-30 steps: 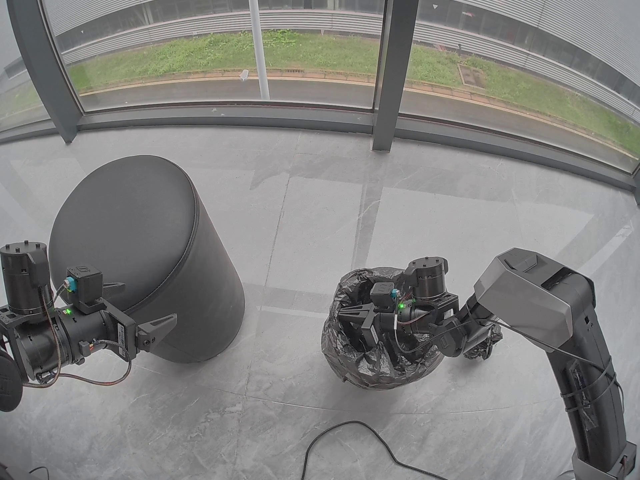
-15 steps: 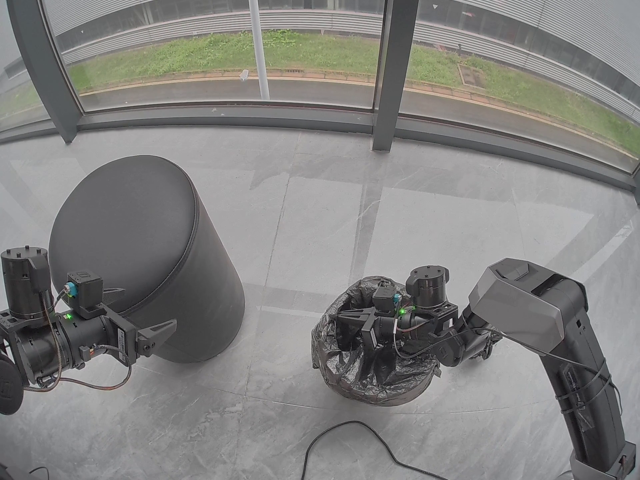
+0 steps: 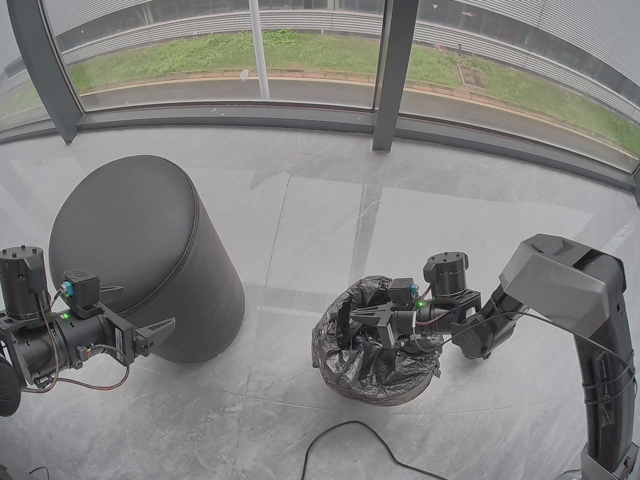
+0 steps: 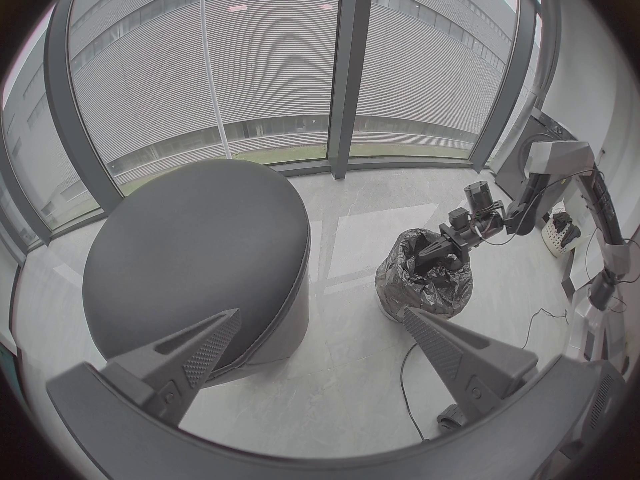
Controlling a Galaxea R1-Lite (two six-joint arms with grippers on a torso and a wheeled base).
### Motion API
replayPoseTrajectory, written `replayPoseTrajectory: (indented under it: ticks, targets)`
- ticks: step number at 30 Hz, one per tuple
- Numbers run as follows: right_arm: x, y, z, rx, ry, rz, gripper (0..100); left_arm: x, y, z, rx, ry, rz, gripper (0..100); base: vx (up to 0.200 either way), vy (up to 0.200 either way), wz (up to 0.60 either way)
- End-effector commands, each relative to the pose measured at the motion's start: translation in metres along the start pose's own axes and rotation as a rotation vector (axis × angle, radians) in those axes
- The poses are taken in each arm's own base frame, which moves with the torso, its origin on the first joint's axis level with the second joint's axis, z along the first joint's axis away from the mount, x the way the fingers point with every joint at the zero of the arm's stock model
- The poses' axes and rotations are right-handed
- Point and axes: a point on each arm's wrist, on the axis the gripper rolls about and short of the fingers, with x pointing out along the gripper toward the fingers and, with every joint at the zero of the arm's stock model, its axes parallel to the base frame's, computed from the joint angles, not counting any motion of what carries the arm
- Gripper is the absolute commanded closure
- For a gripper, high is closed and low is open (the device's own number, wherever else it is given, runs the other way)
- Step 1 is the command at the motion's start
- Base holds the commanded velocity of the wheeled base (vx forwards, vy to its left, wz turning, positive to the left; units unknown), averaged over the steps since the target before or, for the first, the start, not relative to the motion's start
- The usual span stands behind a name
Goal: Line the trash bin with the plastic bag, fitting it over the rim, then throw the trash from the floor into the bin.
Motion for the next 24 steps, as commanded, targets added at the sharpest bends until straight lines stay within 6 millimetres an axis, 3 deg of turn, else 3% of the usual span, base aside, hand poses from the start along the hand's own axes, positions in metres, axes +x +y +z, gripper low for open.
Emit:
replayPoseTrajectory:
  ticks: [1, 7, 16, 22, 24]
  targets:
    - [-0.038, 0.004, 0.024, -0.003, 0.004, -0.047, 100, 0.000, 0.000, 0.003, -0.005, -0.011, -0.004, 0, 0.000, 0.000, 0.00]
    - [-0.063, -0.008, 0.026, -0.015, 0.012, -0.147, 100, -0.009, -0.002, 0.008, -0.081, -0.048, -0.009, 0, 0.000, 0.000, 0.00]
    - [-0.093, -0.002, 0.039, -0.033, -0.001, -0.182, 100, -0.027, -0.021, 0.022, -0.209, -0.136, -0.092, 0, -0.200, 0.000, 0.00]
    - [-0.110, 0.007, 0.016, -0.043, 0.077, -0.184, 100, -0.030, -0.021, 0.022, -0.212, -0.145, -0.089, 0, -0.200, 0.000, 0.00]
    - [-0.113, 0.008, 0.013, -0.038, 0.090, -0.188, 100, -0.031, -0.021, 0.021, -0.207, -0.147, -0.092, 0, 0.000, 0.000, 0.00]
